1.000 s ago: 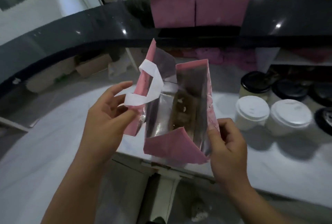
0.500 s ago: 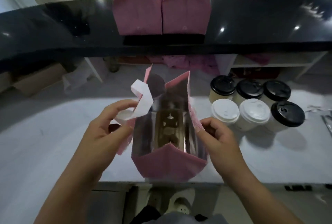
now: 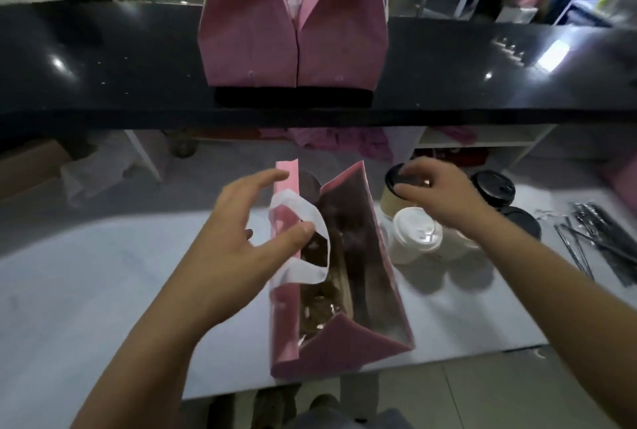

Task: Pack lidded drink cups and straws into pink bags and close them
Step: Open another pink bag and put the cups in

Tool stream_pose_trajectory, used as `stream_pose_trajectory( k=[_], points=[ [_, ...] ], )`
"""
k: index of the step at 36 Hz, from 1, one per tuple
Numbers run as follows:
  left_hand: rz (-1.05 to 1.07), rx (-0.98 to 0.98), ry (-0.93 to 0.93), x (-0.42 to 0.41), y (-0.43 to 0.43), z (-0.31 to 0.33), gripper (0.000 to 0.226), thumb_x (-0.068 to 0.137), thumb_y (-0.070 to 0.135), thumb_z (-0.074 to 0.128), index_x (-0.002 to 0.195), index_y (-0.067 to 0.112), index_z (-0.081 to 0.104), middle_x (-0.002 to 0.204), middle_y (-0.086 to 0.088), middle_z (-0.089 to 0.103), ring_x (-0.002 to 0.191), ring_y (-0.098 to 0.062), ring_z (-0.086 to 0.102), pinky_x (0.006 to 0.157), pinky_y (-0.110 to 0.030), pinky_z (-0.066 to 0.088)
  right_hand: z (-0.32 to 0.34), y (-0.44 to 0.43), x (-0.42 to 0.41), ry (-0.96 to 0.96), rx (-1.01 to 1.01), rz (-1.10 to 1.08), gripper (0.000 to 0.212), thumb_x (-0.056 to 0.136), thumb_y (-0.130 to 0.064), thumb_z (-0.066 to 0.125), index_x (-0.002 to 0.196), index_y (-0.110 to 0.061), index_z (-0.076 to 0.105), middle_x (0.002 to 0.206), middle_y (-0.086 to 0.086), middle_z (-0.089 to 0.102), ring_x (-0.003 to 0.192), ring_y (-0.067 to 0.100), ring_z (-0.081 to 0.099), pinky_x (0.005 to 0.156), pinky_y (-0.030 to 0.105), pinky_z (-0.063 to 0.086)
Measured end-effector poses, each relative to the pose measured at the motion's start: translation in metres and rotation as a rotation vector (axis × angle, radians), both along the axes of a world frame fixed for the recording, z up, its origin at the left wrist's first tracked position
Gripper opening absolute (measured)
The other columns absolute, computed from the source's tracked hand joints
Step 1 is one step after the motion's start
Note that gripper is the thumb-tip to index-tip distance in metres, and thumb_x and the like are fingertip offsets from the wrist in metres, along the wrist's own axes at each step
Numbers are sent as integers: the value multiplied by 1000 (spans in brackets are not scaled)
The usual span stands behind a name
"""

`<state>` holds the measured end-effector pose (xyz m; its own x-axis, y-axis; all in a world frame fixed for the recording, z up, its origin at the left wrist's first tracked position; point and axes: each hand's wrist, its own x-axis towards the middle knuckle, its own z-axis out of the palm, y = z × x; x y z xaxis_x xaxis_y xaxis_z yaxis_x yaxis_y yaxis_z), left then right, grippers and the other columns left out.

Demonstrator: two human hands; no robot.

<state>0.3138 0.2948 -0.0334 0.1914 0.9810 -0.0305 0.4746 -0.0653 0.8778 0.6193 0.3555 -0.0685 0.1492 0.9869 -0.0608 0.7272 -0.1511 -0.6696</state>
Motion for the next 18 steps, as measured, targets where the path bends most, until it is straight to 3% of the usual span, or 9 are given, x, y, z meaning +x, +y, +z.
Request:
stream_pose_trajectory(
  k=[3,6,11,15,18],
  points=[
    [-53,63,149,8,11,-5,68,80,57,72,133,65,30,145,30,28,113,-3,42,76,-11,39,-8,46,16,-422,-202,134,62,82,-31,73,139,-27,50,136,10,54,123,33,52,100,46,46],
    [-80,82,188,10,21,-11,70,80,44,75,124,70,27,148,25,28,108,-8,46,65,-10,43,-20,77,25,-615,-384,179,83,81,-36,73,152,-39,29,152,9,37,133,38,41,108,52,36],
    [-80,80,204,9,27,-18,69,78,40,76,120,71,29,144,27,31,91,3,49,43,-2,34,-40,95,34,-592,-544,195,91,76,-38,77,151,-48,26,152,7,34,134,38,40,108,53,24],
    [-41,62,103,2,23,-20,50,80,41,68,112,69,41,126,35,38,97,12,51,52,-2,37,-47,94,33,-546,-503,166,94,71,-30,80,149,-47,31,147,9,37,129,40,42,106,55,25],
    [3,-5,-83,-6,21,-23,40,86,35,66,111,64,54,125,31,55,104,13,57,63,-10,53,-40,86,29,-519,-412,143,91,71,-33,81,147,-47,33,144,11,39,126,41,46,104,53,29]
  ],
)
